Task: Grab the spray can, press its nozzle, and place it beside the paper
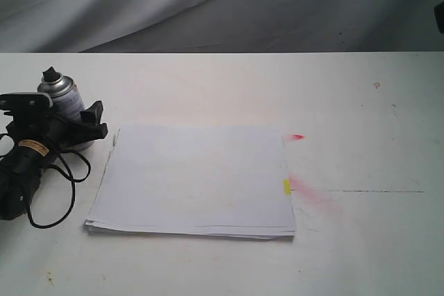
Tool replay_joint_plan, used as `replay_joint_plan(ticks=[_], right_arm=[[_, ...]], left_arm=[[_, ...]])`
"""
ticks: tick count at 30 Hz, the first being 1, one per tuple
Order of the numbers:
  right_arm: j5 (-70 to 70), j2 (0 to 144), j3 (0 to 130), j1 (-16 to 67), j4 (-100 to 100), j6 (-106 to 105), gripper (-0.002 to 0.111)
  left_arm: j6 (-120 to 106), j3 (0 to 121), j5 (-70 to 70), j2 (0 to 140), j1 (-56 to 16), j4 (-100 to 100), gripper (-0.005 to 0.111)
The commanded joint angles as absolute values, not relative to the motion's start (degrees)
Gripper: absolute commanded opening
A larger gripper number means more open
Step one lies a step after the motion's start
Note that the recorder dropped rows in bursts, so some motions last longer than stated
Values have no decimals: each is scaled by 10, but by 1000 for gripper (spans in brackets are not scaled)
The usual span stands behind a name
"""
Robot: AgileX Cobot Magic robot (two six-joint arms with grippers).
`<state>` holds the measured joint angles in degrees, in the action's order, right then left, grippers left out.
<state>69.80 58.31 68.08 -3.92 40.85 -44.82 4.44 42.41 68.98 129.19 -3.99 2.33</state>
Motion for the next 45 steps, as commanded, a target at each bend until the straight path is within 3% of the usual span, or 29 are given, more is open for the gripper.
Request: replay_joint_plan(ticks=[1,7,15,27,28,31,36,40,45], right_arm=[[700,584,677,-40,410,-448,0],[700,584,677,-40,410,-448,0],[700,584,677,-40,410,-448,0],[700,584,677,-40,410,-448,0],[700,584,677,-40,410,-448,0],[700,584,677,-40,410,-448,0],[700,584,677,-39,412,-448,0],[700,584,677,-40,413,-456,0],[596,584,677,-40,465,-431,0]], left_arm=[[51,426,700,1292,-40,22,80],[39,410,700,1228,-40,22,80],[-6,352,647,988,-40,20,80],[62,322,264,520,-40,92,78],[69,322,228,489,-40,116,75],[119,322,55,360,-40,181,52],[122,322,-90,227,-40,102,4],[119,322,-107,196,-40,49,0],[119,322,-154,165,-40,17,0]])
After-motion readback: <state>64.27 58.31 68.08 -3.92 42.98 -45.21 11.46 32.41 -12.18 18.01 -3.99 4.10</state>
